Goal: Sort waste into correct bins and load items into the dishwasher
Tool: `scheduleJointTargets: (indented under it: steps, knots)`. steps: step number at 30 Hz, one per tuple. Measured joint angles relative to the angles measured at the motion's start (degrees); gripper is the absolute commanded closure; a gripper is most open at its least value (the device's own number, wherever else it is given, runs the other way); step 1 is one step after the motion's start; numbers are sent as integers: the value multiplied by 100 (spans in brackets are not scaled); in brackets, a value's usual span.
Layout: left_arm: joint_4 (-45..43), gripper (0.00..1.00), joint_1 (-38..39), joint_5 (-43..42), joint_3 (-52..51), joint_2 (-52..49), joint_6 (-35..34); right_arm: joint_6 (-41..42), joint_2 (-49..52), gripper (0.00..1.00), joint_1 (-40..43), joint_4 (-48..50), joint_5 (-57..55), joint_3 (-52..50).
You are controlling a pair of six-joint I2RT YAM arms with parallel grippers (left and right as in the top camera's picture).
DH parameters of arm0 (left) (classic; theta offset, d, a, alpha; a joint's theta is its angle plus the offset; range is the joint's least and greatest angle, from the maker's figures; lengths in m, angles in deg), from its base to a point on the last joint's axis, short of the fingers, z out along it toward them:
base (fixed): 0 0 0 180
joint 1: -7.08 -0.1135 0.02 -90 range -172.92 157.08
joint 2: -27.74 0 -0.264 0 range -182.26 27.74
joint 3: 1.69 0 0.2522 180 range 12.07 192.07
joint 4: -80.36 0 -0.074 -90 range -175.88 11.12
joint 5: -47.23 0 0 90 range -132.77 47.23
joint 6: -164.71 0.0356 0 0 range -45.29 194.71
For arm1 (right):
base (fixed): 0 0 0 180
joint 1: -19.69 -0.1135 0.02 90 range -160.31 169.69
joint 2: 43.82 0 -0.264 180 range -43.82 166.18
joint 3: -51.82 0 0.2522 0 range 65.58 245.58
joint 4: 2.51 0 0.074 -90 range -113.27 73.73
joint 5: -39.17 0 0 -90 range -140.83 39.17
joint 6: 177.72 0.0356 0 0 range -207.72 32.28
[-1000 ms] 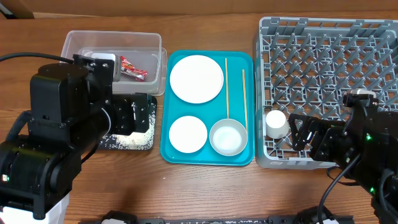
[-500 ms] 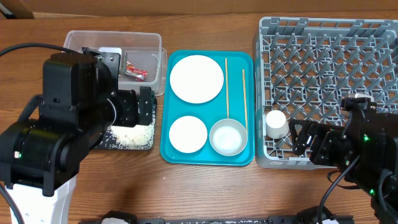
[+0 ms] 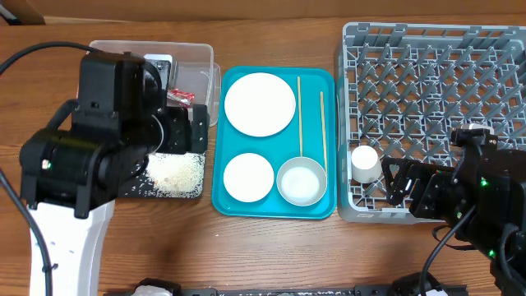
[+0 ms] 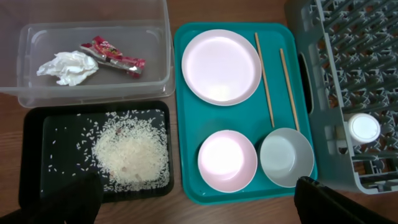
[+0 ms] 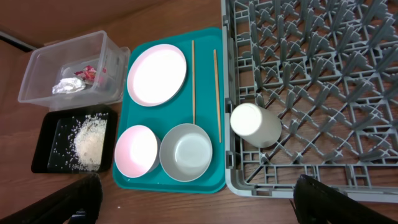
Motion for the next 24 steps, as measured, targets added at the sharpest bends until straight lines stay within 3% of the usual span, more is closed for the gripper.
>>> scheduleJointTargets:
  steps: [10, 14, 18, 24]
  knots:
    - [-39, 0, 39, 295, -267, 170, 59, -4, 0, 0, 0, 0, -2, -2]
    - [-1808, 0, 39, 555, -1128, 1060, 317, -9, 0, 0, 0, 2, -2, 0]
    - [-3947, 0, 37, 584, -2894, 2398, 667, -13, 0, 0, 0, -4, -2, -2]
    - [-5414, 0, -13, 579, -5049, 3755, 831, -20, 0, 0, 0, 2, 0, 0]
